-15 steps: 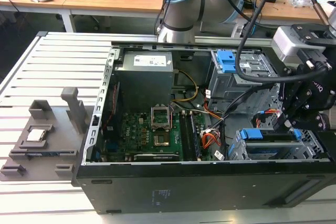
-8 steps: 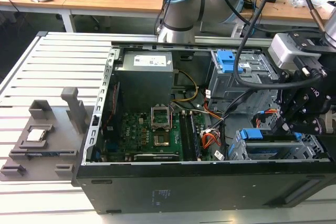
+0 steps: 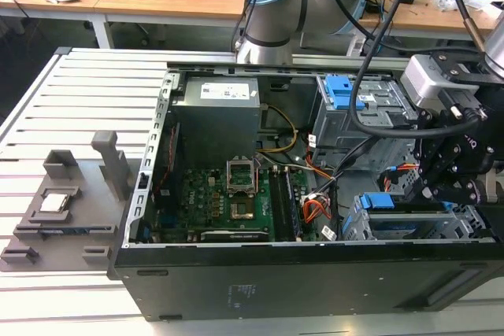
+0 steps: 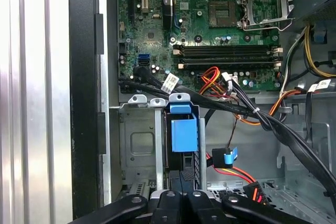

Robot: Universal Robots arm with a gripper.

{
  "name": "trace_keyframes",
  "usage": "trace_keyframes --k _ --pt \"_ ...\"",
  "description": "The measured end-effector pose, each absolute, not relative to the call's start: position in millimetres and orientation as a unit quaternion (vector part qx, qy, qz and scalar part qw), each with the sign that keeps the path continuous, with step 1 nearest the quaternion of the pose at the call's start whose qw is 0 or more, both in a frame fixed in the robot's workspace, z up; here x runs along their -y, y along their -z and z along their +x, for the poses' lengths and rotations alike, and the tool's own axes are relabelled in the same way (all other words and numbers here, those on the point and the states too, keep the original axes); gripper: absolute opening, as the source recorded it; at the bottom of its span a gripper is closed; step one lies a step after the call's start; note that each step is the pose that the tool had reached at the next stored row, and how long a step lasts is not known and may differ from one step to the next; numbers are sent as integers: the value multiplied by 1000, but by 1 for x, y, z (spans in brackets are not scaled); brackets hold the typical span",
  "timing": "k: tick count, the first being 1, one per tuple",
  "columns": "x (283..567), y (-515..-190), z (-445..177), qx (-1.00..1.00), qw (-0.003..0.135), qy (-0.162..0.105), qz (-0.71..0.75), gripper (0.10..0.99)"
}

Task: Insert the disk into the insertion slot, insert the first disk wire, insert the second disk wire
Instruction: 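Insert the disk into the insertion slot, then insert the first disk wire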

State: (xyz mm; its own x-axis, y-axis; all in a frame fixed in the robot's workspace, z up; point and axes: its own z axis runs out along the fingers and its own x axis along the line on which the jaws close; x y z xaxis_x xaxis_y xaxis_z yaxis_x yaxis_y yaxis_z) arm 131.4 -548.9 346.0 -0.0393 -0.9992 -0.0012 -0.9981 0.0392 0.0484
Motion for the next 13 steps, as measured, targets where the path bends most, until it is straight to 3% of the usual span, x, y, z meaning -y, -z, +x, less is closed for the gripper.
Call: trace_keyframes --k 10,11,12,13 --pt "549 -346 131 721 17 18 693 114" --pt "549 -346 131 721 17 18 693 235" --pt "549 -346 131 721 17 18 693 294" --pt "549 -346 131 721 17 18 693 294"
